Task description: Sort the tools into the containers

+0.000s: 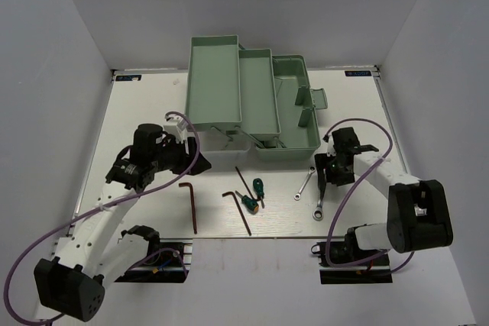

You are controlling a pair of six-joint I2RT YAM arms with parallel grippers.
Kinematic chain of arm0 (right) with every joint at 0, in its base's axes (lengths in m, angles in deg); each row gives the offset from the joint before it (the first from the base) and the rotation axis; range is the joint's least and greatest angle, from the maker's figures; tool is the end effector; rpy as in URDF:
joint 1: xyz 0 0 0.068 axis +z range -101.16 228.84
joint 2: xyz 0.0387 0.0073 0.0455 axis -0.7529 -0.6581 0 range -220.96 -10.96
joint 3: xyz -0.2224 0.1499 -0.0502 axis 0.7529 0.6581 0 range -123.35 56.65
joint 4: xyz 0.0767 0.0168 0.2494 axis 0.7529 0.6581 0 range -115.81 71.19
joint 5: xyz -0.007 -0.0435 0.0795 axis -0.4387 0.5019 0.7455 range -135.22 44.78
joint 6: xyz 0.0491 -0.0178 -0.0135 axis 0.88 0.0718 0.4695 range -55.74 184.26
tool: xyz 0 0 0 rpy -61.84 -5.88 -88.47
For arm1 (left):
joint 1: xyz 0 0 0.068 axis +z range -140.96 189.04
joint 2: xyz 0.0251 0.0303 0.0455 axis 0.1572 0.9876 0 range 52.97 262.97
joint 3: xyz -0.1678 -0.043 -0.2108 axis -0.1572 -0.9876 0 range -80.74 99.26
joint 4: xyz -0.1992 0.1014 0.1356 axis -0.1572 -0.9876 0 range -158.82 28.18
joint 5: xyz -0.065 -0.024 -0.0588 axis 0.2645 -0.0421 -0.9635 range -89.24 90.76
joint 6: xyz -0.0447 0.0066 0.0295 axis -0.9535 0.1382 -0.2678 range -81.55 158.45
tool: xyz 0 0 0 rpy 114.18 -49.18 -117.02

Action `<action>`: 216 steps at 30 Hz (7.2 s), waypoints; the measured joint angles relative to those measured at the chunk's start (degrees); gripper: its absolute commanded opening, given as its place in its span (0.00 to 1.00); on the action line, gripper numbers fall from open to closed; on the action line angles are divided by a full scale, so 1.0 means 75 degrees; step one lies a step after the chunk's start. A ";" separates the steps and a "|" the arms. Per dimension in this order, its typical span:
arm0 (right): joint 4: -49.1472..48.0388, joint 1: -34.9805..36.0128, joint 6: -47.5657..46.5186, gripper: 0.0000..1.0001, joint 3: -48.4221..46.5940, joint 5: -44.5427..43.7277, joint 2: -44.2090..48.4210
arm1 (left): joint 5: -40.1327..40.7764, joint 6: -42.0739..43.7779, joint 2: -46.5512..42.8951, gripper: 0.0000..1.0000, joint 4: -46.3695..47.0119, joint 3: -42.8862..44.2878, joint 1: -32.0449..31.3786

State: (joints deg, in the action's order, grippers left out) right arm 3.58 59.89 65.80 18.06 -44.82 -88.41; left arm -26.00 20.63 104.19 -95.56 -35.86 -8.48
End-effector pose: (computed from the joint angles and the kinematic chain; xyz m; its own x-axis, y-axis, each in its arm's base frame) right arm 0.2273 0.0447 0.1625 -0.9165 -0.1515 -0.3703 -0.1695 0.9854 0.0165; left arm 0.1721 -0.0713 0.2838 -0.7673 -0.0443 -0.6398 0.3809 0.7712 -0.5102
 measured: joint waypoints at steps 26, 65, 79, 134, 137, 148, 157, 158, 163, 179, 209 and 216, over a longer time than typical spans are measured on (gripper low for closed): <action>0.0041 -0.0268 0.1288 0.00 -0.0498 -0.0918 -0.0618 | 0.1582 -0.0629 0.2285 0.64 0.1338 0.1099 -0.3695; 0.1851 -0.0137 0.0787 0.30 -0.9844 0.3153 -0.5572 | 0.5292 0.0015 0.7586 0.81 0.3179 0.3410 -0.6732; 0.1332 -0.0662 0.0548 0.00 -0.7973 0.1891 -0.3241 | 0.5441 0.0055 0.9142 0.71 0.3468 0.4937 -0.6732; -0.0271 -0.5068 -0.0554 0.50 -0.1032 0.7061 0.1804 | 0.7020 0.0609 1.0896 0.30 0.1378 1.0966 -0.4998; 0.0172 -0.4986 -0.1177 0.72 -0.1046 0.7493 0.1711 | 0.7015 0.0629 1.1112 0.48 0.1131 1.0797 -0.4899; 0.1891 -0.3188 -0.3424 0.20 -0.1457 0.7994 0.1632 | 0.6677 0.0629 1.0503 0.42 0.1081 1.0538 -0.4908; 0.1247 0.1291 -0.3316 0.25 -0.1023 0.5496 0.1539 | 0.7248 -0.0391 0.3660 0.27 0.1411 0.4194 -0.5450; 0.1067 0.1833 -0.3185 0.35 -0.0924 0.5120 0.1413 | 0.7350 -0.0632 0.2844 0.47 0.1288 0.3564 -0.5485; -0.0012 0.3354 -0.2366 0.52 -0.0860 0.3485 0.0533 | 0.7685 -0.2235 0.0536 0.58 0.0082 0.1346 -0.5490; -0.1737 0.5059 0.0399 0.65 -0.1702 0.1157 -0.1725 | 0.7219 -0.4010 -0.0061 0.71 -0.0694 -0.0688 -0.5837; 0.0699 0.5313 -0.1445 0.00 -0.3054 0.1029 0.0230 | 0.6822 -0.5339 0.3404 0.53 0.0901 0.0157 -0.7554; 0.0294 0.4811 -0.1699 0.00 -0.4202 -0.1416 0.0157 | 0.7099 -0.7283 0.3459 0.65 0.0280 0.0335 -0.7781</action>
State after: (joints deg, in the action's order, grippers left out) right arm 5.79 95.98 53.05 -13.45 -55.44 -87.22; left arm 27.24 -33.99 130.14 -93.46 -33.35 -66.83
